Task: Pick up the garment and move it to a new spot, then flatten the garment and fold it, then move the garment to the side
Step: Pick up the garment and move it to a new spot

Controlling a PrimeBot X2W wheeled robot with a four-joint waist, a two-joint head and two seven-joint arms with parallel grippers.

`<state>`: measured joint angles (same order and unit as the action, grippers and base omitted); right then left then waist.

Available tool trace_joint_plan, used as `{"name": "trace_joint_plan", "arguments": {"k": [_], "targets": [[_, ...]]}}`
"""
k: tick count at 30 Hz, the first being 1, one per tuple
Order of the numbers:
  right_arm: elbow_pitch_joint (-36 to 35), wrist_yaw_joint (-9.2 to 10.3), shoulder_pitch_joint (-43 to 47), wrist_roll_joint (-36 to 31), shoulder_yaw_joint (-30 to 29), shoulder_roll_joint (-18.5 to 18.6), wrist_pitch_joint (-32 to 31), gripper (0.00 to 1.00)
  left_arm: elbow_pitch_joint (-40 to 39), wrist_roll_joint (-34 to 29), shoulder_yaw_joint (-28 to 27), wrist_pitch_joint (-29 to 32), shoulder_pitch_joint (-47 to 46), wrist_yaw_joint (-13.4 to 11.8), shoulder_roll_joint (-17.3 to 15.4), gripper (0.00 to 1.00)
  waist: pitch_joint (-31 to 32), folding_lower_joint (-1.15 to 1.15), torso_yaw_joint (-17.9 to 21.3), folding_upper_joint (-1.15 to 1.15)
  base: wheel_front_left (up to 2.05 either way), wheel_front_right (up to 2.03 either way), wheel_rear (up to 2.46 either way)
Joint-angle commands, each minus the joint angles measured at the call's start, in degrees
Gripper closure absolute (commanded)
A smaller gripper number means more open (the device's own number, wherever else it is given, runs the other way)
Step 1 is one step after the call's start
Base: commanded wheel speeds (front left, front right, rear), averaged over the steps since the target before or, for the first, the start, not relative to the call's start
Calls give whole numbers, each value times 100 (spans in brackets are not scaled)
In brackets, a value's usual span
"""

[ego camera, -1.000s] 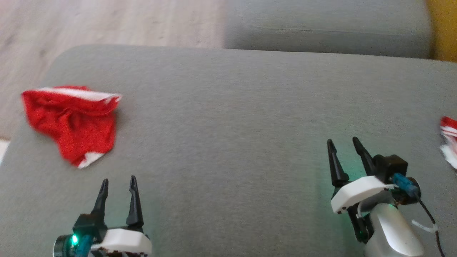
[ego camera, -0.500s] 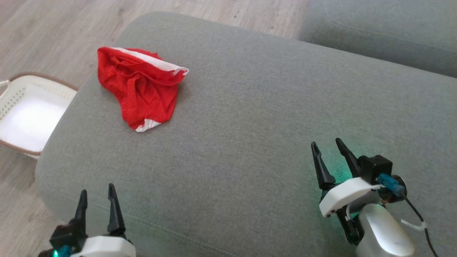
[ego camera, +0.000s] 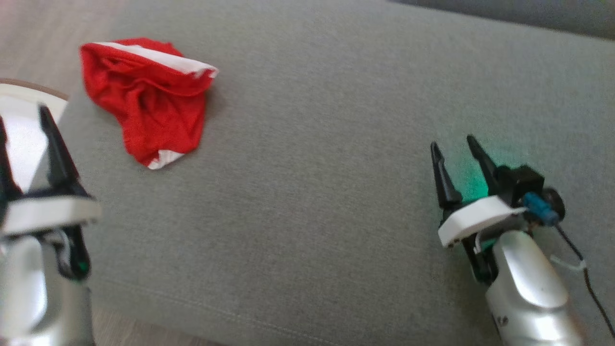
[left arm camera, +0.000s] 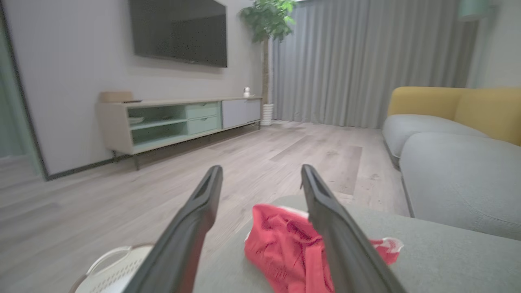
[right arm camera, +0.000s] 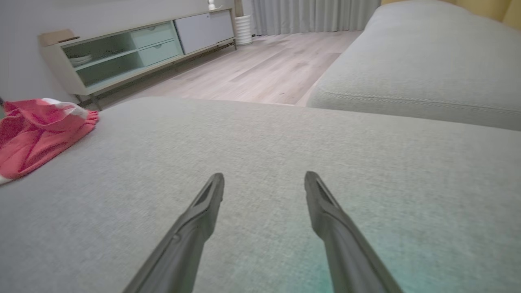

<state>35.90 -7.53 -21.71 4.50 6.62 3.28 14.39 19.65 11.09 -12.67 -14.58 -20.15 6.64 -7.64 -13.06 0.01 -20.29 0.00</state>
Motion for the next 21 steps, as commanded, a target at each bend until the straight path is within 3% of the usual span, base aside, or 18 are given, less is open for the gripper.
{"name": "trace_joint_plan", "arguments": {"k": [1, 13, 21], "targets": [[-272, 4, -252, -70, 111, 11, 61, 0, 68, -27, -149, -42, -522, 44, -392, 0, -388, -1, 335, 0, 0, 0, 0], [-722, 4, -570, -113, 112, 239, 61, 0, 2027, 767, 562, -7, -2167, 83, -1506, 0, -1217, -1, 1050, 0, 0, 0, 0], [-909, 4, -726, -97, 127, 363, 61, 0, 3660, 1022, 588, 315, -2714, 81, -1876, 0, -1570, -1, 1464, 0, 0, 0, 0]]}}
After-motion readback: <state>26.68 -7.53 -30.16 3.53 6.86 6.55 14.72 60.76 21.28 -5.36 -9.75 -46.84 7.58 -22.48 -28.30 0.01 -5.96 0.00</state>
